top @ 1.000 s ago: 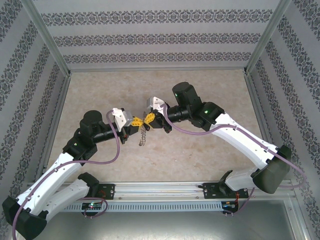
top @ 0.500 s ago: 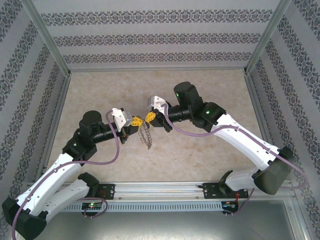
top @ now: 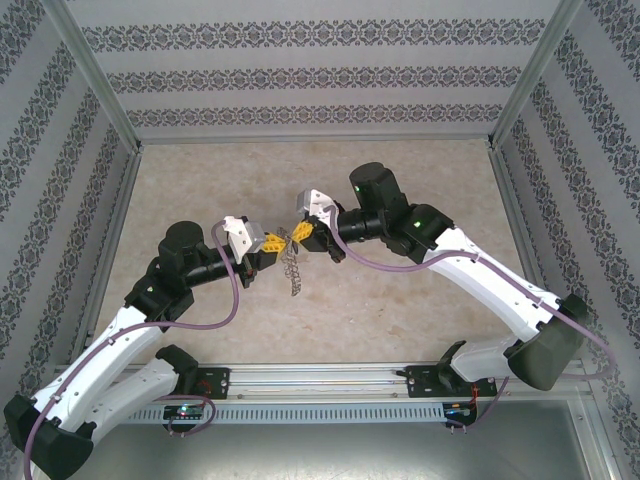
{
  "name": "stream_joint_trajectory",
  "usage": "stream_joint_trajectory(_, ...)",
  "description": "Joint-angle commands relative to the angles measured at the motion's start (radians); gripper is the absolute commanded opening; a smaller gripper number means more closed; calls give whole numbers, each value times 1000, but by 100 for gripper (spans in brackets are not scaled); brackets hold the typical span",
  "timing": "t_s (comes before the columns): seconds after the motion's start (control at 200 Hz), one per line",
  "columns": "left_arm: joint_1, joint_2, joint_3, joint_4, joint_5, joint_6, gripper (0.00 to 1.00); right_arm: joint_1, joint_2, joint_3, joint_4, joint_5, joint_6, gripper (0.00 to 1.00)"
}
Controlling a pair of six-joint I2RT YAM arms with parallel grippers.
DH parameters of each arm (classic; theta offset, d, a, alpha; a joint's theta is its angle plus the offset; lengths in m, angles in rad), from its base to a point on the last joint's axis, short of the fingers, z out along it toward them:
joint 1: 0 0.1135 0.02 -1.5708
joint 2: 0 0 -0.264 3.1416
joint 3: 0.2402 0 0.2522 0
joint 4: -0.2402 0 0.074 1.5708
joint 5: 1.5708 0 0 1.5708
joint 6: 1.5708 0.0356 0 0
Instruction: Put the keys on the keyring
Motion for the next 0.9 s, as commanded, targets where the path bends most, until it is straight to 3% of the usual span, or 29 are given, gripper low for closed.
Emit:
stream_joint_trajectory(0.0,3,-21,14,59,32,22,0,-4,-12,-7,26,0,6,0)
stream_joint_trajectory(0.894,4,-22,13,58,28,24,0,3,-22,-20,11,-75,-11,0)
